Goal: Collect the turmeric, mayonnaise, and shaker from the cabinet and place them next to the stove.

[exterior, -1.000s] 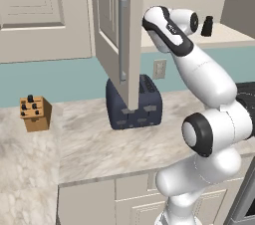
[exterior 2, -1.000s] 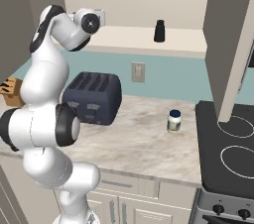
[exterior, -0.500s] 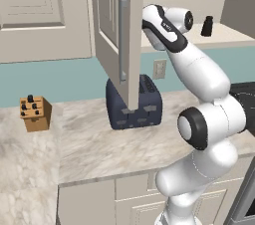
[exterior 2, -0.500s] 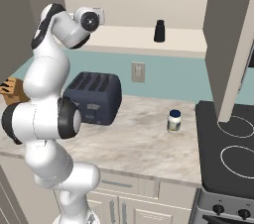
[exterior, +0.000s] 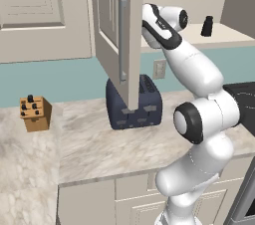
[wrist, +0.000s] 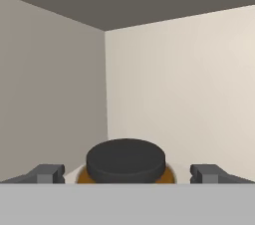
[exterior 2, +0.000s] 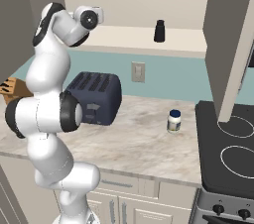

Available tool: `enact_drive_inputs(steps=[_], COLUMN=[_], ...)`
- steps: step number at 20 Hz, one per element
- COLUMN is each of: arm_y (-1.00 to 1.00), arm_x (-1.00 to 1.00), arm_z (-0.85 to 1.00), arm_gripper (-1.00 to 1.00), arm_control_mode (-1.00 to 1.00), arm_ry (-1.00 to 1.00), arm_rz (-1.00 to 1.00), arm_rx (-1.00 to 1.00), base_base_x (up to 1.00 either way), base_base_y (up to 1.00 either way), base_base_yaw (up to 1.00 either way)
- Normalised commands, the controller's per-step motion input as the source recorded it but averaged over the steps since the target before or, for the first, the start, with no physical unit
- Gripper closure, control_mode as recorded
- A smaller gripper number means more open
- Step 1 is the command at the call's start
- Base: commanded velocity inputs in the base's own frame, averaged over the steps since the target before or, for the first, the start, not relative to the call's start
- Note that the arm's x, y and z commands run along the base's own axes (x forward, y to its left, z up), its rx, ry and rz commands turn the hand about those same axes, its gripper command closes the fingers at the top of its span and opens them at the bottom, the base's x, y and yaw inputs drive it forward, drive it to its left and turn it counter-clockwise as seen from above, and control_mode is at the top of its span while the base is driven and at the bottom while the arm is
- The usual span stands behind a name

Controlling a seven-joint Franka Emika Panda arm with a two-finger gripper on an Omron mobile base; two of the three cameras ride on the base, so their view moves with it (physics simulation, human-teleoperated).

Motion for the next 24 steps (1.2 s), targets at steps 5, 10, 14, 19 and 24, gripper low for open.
enact_drive_inputs(steps=[5,10,14,19,24], arm_y=[0.10,0.00,0.01,0.14,0.12], arm_x=[0.20,0.15,0.11,0.10,0.07], arm_z=[-0.04,-0.10,-0.13,-0.19,-0.18], arm_gripper=[-1.00,-1.00,-1.00,1.00,1.00], arm_control_mode=[-1.00,-1.00,-1.00,-1.00,-1.00], arm_ry=[0.00,0.00,0.01,0.02,0.02], arm_rz=[0.00,0.00,0.00,0.00,0.00], arm_rx=[-0.01,0.00,-0.01,-0.05,-0.04], base_base_x=[0.00,0.00,0.00,0.00,0.00], base_base_y=[0.00,0.00,0.00,0.00,0.00], base_base_yaw=[0.00,0.00,0.00,0.00,0.00])
